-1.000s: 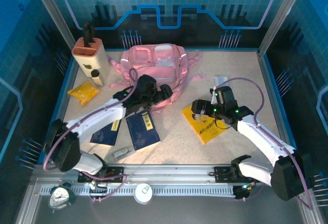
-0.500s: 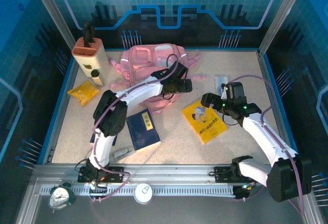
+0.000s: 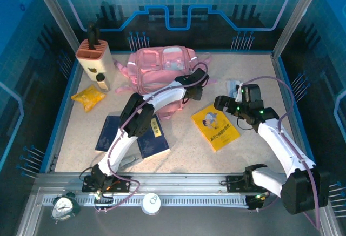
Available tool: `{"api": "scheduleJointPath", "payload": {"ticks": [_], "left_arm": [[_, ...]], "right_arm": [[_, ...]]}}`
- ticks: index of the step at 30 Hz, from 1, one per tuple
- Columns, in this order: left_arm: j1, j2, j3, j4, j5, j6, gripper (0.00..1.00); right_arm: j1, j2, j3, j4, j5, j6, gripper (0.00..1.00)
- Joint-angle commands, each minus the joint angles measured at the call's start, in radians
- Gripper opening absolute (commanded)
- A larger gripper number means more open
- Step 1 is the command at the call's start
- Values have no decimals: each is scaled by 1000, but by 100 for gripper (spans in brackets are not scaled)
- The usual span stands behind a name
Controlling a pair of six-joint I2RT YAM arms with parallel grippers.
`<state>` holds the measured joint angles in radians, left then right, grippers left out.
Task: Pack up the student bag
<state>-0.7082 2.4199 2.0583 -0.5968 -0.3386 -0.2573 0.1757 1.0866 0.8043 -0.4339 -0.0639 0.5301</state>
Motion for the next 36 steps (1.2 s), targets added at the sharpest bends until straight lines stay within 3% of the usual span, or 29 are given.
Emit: {"api": "scheduleJointPath", "payload": {"ticks": [1,5,10,19,24,26,30,36], "left_arm": [[-28,24,21,15,-44,167,19],[-54,-10,-53,93,-35,308,0],[-86,-67,-156,187,17,467,0],[-91,-315,-480,361,324,671,0],[-71,-361,-559,371,274,698,0],[-57,-366,-534,340,305,671,1],[-53,-394,-514,331,350,625,29],[-53,-521,-541,306,383,472,47]], "right_arm": [[-12,-2,27,-13,-11,-29,100],[-14,2,36,-22,7,-44,100],[-36,-14,51,-38,14,-48,100],[-129,-98,14,-67,24,-38,100],[-134,-97,-5,-49,-19,-32,100],[-134,-86,-5,-37,-33,-26,100],[-130,-74,19,-48,-43,-22,100],[-130,-76,25,-79,-49,-31,100]]}}
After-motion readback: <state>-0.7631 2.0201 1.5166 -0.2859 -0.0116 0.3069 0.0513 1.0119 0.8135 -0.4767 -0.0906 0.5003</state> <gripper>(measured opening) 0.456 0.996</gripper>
